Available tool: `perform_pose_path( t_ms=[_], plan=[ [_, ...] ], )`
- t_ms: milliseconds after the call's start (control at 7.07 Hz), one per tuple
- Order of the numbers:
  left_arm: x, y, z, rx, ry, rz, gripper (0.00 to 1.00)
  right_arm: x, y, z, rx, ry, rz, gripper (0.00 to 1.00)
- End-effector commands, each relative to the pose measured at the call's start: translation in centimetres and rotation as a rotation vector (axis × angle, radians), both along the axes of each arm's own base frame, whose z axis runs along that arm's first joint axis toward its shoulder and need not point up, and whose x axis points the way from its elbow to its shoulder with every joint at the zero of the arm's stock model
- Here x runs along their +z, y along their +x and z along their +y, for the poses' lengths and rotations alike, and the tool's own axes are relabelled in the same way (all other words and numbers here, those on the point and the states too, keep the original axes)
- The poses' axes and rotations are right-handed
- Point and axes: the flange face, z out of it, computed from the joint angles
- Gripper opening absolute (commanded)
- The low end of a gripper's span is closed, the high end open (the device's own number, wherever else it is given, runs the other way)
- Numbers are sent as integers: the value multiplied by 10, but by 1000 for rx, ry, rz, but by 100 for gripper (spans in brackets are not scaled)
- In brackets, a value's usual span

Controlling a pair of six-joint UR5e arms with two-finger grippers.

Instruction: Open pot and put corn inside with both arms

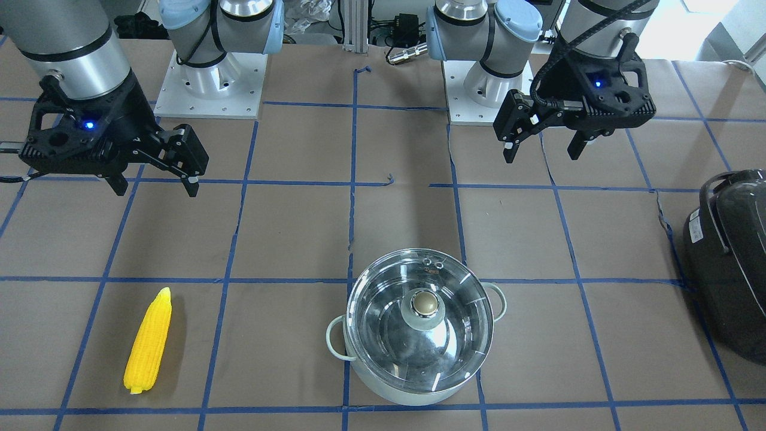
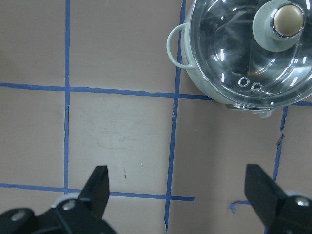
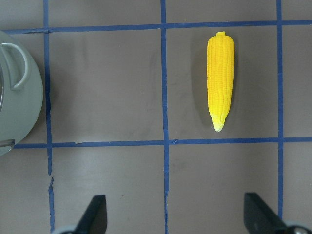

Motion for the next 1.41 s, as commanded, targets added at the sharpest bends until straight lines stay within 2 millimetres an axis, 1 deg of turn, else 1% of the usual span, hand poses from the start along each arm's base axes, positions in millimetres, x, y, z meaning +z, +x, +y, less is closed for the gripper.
perform_pose_path(
  t_ms=[0,141,283,424,566,848,990,1131,1273],
  plan=[
    [0,0,0,0,0,1,100,-1,-15,-16,23,-40,4,100],
    [0,0,0,0,0,1,100,-8,-23,-24,54,-32,5,100],
    [0,0,0,0,0,0,100,-39,-34,-53,49,-23,2,100],
    [0,0,0,0,0,0,100,-62,-48,-78,59,-28,20,100],
    [0,0,0,0,0,0,100,-65,-74,-88,27,-28,20,100],
    [0,0,0,0,0,0,100,-99,-98,-110,24,-3,22,100],
    [0,0,0,0,0,0,100,-104,-100,-111,20,3,21,100],
    [0,0,0,0,0,0,100,-116,-101,-112,19,13,17,100],
    [0,0,0,0,0,0,100,-151,-109,-119,12,45,13,100]
  ],
)
